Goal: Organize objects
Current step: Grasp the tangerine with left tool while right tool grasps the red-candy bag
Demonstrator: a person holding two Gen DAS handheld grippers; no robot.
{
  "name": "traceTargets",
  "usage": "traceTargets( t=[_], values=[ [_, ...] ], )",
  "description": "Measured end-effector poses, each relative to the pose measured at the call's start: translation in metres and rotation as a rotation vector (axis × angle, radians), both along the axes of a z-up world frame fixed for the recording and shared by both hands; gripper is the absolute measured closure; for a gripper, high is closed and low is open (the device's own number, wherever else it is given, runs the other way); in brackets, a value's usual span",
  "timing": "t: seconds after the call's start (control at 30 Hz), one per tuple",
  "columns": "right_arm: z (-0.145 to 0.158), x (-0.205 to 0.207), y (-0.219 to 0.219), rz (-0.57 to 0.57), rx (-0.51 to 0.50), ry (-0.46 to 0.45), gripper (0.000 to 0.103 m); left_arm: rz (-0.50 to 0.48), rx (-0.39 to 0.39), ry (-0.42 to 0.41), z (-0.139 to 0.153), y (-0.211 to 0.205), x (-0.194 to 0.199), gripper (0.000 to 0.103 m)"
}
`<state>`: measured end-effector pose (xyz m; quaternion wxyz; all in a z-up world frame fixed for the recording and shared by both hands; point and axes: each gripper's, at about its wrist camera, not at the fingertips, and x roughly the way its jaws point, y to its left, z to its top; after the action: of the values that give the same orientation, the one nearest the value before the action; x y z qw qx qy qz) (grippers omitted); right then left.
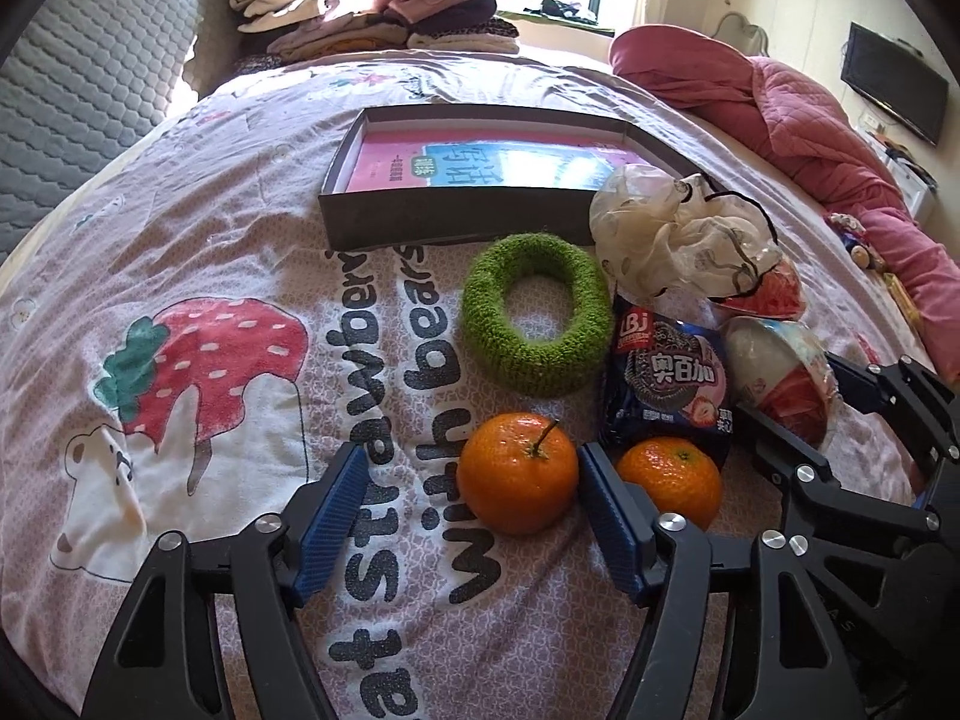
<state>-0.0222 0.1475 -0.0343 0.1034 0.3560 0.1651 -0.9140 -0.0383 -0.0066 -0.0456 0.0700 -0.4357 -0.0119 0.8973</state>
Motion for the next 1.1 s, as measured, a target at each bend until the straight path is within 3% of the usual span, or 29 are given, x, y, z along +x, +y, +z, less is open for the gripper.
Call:
traceTargets(
  t=[0.23, 0.73, 1.1],
  values=[
    [0.008, 0.004, 0.004, 0.010, -0.044, 0.017, 0.051, -0.056, 0.056, -0.009, -0.001, 0.003, 0.000, 0.063],
    [0.020, 0.010, 0.010, 0.017, -0.104, 0.036, 0.051, -0.043, 0.064, 0.011, 0.007, -0.001, 0.004, 0.064],
    [0.035, 0.011, 0.021, -0.002, -0.160, 0.069, 0.051, -0.033, 0.074, 0.075, 0.036, -0.002, 0.009, 0.064]
  ],
)
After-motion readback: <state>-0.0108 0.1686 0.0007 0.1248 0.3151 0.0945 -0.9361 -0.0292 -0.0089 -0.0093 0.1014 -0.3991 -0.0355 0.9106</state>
